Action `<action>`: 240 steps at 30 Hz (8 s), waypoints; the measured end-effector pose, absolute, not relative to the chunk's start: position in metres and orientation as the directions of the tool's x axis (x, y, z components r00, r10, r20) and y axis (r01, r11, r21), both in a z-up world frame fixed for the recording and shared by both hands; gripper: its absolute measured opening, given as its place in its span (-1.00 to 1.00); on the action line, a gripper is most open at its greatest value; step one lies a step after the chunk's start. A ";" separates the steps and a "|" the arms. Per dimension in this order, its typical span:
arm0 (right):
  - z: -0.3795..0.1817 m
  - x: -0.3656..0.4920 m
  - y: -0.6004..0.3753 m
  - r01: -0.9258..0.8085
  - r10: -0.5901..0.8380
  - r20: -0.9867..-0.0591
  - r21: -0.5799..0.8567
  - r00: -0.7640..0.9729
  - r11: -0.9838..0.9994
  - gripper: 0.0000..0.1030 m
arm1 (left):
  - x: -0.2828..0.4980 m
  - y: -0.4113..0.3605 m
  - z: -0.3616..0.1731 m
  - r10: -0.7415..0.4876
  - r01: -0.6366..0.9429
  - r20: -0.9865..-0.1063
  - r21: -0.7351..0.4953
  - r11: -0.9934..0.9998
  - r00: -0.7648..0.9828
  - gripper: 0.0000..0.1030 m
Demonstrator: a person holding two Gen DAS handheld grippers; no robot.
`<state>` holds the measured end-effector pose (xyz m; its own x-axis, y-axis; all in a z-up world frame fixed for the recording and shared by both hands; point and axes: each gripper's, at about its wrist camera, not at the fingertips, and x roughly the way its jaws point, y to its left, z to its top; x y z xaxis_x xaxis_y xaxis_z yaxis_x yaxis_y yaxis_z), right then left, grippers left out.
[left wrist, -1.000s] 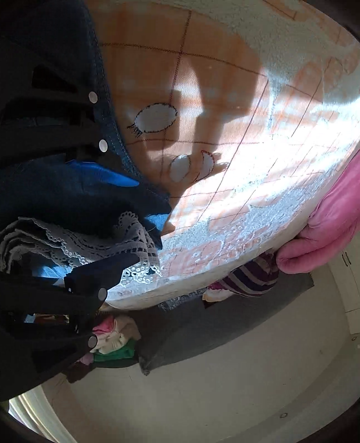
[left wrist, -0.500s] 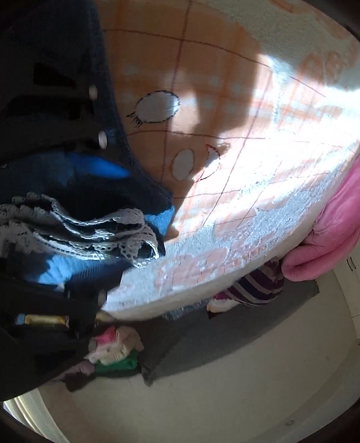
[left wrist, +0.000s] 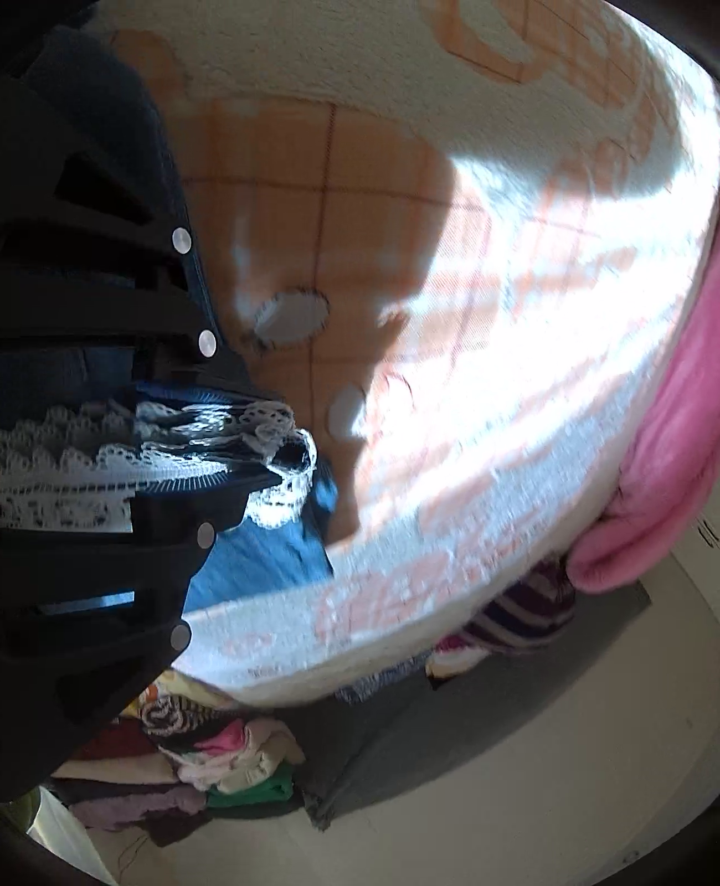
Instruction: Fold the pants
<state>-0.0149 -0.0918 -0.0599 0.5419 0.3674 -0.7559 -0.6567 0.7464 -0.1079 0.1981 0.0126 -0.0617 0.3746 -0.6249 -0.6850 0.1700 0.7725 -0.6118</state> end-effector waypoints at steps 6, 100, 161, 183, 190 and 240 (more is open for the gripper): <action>-0.049 -0.033 -0.079 -0.676 0.411 -0.744 -0.073 0.527 0.733 -0.42 | 0.202 0.007 -0.062 -0.565 0.183 -0.728 -0.540 0.821 0.388 -0.21; -0.033 -0.022 -0.229 -0.354 0.333 -0.700 0.122 0.632 0.927 0.67 | 0.004 -0.019 -0.020 -0.379 0.241 -0.775 -0.295 0.924 0.505 0.08; -0.037 0.123 0.064 -0.860 0.521 -0.853 0.252 0.019 0.444 -0.14 | 0.019 0.101 -0.048 -0.301 -0.137 -0.778 -0.441 0.887 0.552 0.36; 0.025 0.117 -0.152 -0.698 0.791 -0.586 0.493 0.174 0.519 -0.27 | 0.031 -0.020 0.008 -0.465 0.223 -0.691 -0.414 0.882 0.554 0.36; 0.011 0.119 -0.219 -0.563 0.731 -0.597 0.498 0.330 0.660 -0.18 | 0.026 -0.068 -0.001 -0.597 0.405 -0.685 -0.448 0.797 0.418 0.41; 0.010 -0.050 -0.159 -0.774 0.530 -0.690 -0.069 0.493 0.630 0.51 | 0.108 -0.051 -0.004 -0.290 0.324 -0.805 -0.129 0.937 0.518 0.54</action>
<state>-0.0502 -0.1593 0.0103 0.4929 0.5304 -0.6897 -0.7739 0.6295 -0.0689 0.1076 -0.0512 -0.0041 0.5181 -0.2896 -0.8048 0.3235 0.9374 -0.1290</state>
